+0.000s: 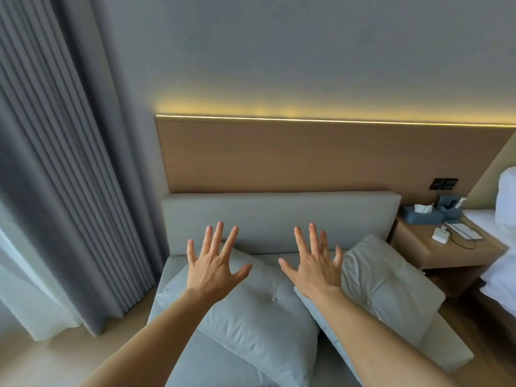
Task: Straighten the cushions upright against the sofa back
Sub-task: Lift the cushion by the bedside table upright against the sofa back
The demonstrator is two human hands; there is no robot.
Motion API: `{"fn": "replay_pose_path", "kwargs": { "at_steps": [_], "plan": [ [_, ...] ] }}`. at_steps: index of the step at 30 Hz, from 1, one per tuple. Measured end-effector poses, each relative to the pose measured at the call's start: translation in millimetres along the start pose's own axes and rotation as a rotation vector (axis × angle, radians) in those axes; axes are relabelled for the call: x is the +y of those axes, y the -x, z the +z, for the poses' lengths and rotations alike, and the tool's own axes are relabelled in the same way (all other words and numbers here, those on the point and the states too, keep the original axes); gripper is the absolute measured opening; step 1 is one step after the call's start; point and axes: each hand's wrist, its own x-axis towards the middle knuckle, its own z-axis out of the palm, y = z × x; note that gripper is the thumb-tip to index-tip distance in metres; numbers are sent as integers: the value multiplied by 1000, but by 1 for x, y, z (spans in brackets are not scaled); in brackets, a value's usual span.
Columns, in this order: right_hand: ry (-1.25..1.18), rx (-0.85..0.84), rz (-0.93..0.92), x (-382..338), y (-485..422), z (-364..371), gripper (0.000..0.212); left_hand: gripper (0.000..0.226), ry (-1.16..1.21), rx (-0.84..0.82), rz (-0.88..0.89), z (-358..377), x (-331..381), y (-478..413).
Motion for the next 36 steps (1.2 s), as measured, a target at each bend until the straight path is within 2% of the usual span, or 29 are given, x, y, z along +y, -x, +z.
{"fn": "replay_pose_path", "kwargs": {
  "at_steps": [4,8,16,20,23,27,30,33,36],
  "plan": [
    [15,-38,43,8,-53,20,92,96,32,-62,32,32,-5,-62],
    [24,-54,112,41,-87,34,93,96,75,-116,96,67,24,-104],
    [76,-108,188,150,-130,51,91,96,111,-237,181,134,123,-158],
    [88,-171,161,221,-158,66,91,95,122,-312,138,170,185,-180],
    [65,-271,103,283,-192,91,88,94,147,-408,18,216,235,-194],
    [8,-553,-78,375,-262,151,89,91,172,-506,-155,300,303,-218],
    [24,-714,-232,436,-322,204,98,91,144,-616,-278,366,338,-237],
    [62,-791,-377,473,-374,251,113,103,131,-726,-355,419,351,-260],
    [132,-856,-486,488,-424,297,133,130,146,-880,-349,462,350,-286]
  ]
}}
